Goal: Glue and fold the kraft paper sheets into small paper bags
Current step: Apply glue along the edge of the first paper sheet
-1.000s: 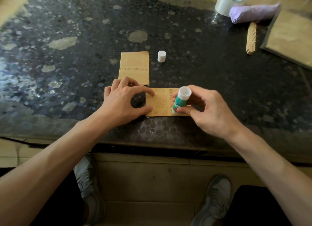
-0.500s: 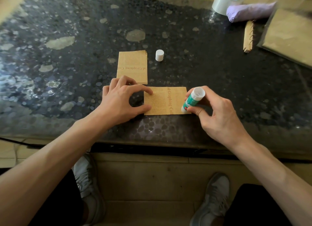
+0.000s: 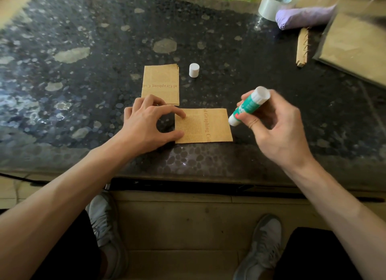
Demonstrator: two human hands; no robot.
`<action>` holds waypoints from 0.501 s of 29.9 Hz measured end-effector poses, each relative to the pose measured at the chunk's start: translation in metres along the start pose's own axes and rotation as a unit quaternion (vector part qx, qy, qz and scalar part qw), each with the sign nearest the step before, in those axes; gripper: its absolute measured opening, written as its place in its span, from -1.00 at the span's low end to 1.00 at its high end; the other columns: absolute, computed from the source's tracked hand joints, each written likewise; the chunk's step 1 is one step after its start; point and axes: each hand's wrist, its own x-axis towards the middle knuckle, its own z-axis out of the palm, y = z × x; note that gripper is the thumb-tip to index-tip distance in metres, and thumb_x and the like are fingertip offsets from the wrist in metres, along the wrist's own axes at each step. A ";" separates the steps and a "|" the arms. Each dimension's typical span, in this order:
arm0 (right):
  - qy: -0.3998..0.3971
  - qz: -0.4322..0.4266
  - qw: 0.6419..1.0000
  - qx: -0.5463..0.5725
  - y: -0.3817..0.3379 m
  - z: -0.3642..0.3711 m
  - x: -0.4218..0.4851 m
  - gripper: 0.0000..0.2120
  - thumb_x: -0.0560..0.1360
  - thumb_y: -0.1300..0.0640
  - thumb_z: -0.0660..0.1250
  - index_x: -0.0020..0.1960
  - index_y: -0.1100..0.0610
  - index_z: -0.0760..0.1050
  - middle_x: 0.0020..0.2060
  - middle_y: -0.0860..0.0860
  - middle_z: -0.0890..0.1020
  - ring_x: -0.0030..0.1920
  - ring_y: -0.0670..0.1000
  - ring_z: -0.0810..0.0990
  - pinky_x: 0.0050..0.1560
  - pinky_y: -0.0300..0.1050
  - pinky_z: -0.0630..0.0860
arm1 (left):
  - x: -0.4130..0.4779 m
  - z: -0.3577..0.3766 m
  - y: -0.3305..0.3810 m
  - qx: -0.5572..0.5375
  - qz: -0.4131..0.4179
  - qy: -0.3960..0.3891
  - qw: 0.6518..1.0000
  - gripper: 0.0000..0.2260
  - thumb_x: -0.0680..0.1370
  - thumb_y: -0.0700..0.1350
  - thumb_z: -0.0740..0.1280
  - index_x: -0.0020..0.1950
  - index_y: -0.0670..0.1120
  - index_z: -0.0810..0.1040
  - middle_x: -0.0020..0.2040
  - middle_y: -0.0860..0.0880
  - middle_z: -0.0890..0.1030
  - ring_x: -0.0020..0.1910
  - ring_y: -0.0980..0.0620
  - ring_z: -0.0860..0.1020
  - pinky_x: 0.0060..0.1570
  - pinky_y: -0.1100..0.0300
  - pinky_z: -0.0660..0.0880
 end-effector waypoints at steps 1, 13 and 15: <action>-0.014 0.004 1.000 0.005 0.000 0.006 -0.001 -0.72 0.53 0.23 0.53 0.21 0.18 0.58 0.07 -0.02 0.70 0.10 -0.03 0.71 0.17 -0.02 0.66 | 0.000 0.000 0.000 0.000 -0.001 0.000 1.000 -0.59 0.45 0.31 0.42 0.29 0.37 0.52 0.34 0.08 0.34 0.46 -0.07 0.20 0.43 -0.16 0.12; -0.070 -0.038 0.988 -0.133 0.004 0.027 -0.008 -0.76 0.57 0.17 0.48 0.20 0.15 0.52 0.09 -0.02 0.67 0.12 -0.09 0.65 0.09 -0.31 0.59 | 0.000 -0.001 -0.001 -0.001 0.001 0.001 1.000 -0.59 0.45 0.30 0.43 0.29 0.37 0.53 0.34 0.07 0.35 0.45 -0.08 0.21 0.43 -0.18 0.13; -0.061 -0.037 0.987 -0.141 0.005 0.024 -0.009 -0.76 0.57 0.19 0.47 0.20 0.15 0.52 0.08 -0.02 0.67 0.11 -0.10 0.64 0.07 -0.41 0.53 | 0.000 0.000 -0.001 -0.002 0.002 0.002 1.000 -0.59 0.45 0.30 0.43 0.29 0.37 0.53 0.33 0.07 0.34 0.45 -0.07 0.21 0.43 -0.18 0.13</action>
